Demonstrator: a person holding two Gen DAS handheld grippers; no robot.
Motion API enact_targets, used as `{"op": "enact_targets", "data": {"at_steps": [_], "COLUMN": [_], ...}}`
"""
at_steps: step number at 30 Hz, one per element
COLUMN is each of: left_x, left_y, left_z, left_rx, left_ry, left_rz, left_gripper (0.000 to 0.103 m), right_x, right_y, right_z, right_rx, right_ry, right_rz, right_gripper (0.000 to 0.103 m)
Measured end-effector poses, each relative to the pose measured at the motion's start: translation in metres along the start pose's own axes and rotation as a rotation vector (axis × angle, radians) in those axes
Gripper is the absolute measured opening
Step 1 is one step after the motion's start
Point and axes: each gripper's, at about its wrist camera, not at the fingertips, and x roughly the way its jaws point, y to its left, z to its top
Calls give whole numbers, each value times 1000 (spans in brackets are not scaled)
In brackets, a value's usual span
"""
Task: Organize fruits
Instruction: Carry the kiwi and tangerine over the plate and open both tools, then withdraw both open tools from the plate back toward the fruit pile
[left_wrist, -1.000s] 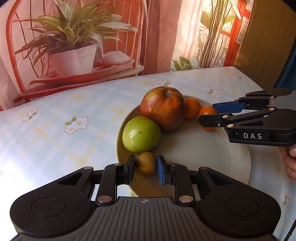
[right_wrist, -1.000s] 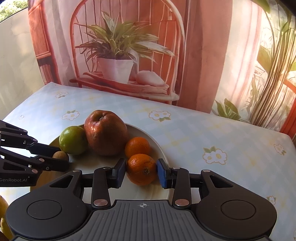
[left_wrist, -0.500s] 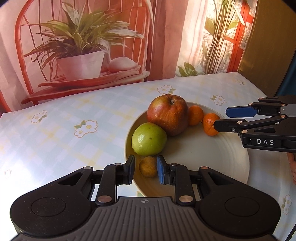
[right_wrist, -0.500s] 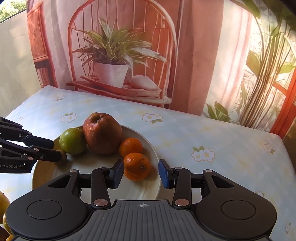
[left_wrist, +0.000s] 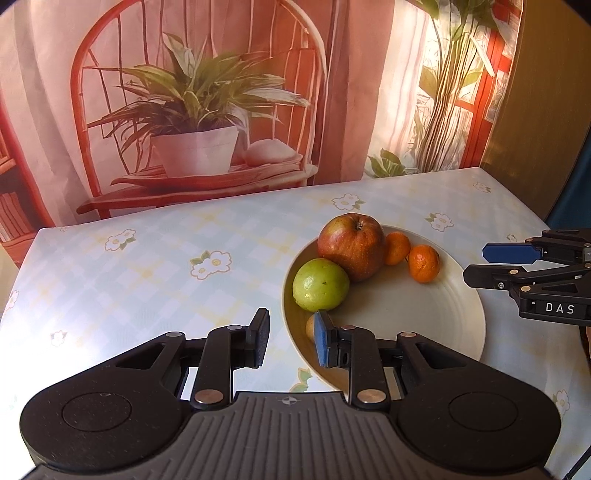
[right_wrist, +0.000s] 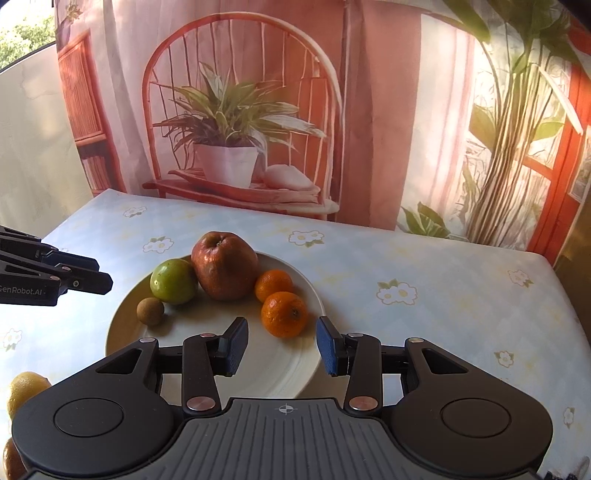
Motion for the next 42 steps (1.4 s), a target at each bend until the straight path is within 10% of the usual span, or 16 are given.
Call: {"op": "enact_targets", "data": {"at_steps": [42], "left_x": [-97], "left_y": [-3], "left_z": [-95], "left_rx": [-155], "left_ry": [-22], "left_rz": [4], "left_gripper": [28], "right_x": [-93], "right_y": [40], "right_z": [-97], "right_rx": [142], "right_ry": [-13], "right_rz": [29], "right_gripper": [38]}}
